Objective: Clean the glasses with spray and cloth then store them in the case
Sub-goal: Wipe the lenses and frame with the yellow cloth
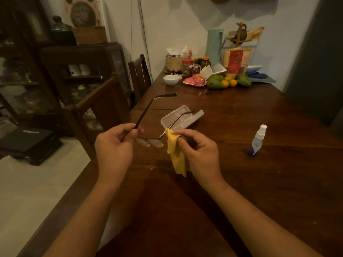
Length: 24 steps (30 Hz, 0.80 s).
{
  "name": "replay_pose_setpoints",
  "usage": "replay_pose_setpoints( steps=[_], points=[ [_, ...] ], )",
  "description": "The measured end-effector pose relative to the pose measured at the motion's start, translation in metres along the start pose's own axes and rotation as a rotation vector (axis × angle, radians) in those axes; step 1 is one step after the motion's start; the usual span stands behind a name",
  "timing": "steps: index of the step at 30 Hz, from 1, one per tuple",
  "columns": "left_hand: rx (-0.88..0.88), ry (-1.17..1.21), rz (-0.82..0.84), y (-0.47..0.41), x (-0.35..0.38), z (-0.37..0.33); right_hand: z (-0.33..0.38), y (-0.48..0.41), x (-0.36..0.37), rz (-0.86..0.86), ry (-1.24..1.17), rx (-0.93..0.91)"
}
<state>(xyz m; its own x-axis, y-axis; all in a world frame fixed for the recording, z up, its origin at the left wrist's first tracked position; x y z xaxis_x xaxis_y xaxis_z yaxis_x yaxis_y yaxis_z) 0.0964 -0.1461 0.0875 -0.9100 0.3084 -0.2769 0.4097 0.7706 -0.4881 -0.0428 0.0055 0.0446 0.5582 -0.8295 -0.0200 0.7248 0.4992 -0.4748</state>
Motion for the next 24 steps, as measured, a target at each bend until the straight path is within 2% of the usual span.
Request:
replay_pose_setpoints(
  steps=[5, 10, 13, 17, 19, 22, 24],
  points=[
    [-0.024, 0.197, 0.092, 0.014, 0.020, -0.001, 0.014, 0.003, 0.014, -0.025, 0.156, -0.199],
    [-0.188, 0.470, 0.027, 0.017, 0.027, 0.008, 0.012, 0.012, 0.026, 0.132, 0.548, -0.432],
    [-0.225, 0.517, -0.007, 0.014, 0.025, 0.010, 0.008, 0.015, 0.023, 0.131, 0.754, -0.517],
    [-0.203, 0.505, -0.006, 0.015, 0.027, 0.009, 0.007, 0.012, 0.018, 0.088, 0.942, -0.518],
    [-0.190, 0.515, -0.007, 0.016, 0.029, 0.008, 0.005, 0.011, 0.022, 0.121, 0.946, -0.496],
    [-0.196, 0.543, 0.003, 0.017, 0.029, 0.008, 0.002, 0.014, 0.027, 0.219, 0.786, -0.552],
    [-0.202, 0.539, 0.003, 0.017, 0.029, 0.008, 0.000, 0.012, 0.023, 0.222, 0.707, -0.575]
  ],
)
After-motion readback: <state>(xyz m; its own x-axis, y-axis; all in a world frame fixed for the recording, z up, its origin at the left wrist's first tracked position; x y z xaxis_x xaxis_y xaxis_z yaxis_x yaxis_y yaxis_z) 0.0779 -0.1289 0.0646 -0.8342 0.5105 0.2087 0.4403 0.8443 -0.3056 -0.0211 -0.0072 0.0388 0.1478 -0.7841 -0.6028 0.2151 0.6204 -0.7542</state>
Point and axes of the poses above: each hand's wrist, its own y-axis away from the middle knuckle, its own x-axis out of the palm, z = x × y, the point moved 5 cm from there along -y, towards the middle knuckle
